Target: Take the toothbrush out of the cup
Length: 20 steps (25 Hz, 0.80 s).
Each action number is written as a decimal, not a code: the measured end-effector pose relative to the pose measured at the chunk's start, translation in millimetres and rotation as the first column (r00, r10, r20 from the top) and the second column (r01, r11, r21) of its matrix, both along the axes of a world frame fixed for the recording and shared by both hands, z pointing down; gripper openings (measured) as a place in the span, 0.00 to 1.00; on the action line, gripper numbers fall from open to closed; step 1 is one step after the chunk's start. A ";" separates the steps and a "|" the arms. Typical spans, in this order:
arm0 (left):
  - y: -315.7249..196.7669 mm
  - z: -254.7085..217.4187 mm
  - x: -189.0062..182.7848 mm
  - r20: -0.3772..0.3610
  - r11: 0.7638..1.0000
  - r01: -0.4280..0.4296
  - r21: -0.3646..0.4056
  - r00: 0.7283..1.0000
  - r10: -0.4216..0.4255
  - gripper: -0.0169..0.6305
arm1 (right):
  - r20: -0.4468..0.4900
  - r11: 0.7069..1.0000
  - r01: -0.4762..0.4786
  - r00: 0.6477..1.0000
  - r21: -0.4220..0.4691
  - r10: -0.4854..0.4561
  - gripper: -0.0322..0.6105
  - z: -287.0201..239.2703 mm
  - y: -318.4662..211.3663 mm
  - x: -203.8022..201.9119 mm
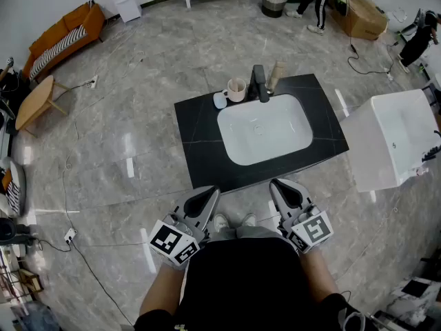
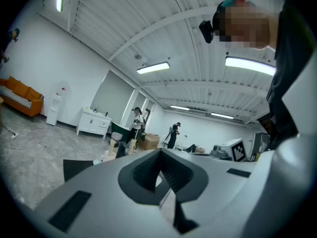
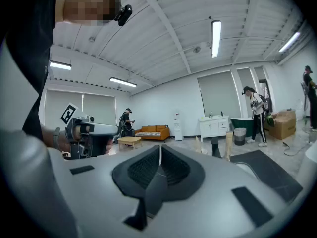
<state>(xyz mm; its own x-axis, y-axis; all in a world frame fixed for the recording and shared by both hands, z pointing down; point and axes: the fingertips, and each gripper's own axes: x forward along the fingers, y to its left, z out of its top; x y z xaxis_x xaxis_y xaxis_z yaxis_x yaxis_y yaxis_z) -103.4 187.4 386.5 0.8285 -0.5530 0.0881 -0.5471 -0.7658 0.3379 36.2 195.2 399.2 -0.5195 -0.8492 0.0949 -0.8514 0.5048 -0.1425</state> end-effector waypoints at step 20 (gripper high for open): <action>8.1 33.5 32.6 0.103 0.982 0.150 -0.114 0.985 -0.139 0.06 | 0.120 0.995 0.074 0.991 -0.059 -0.067 0.11 22.6 -3.0 46.7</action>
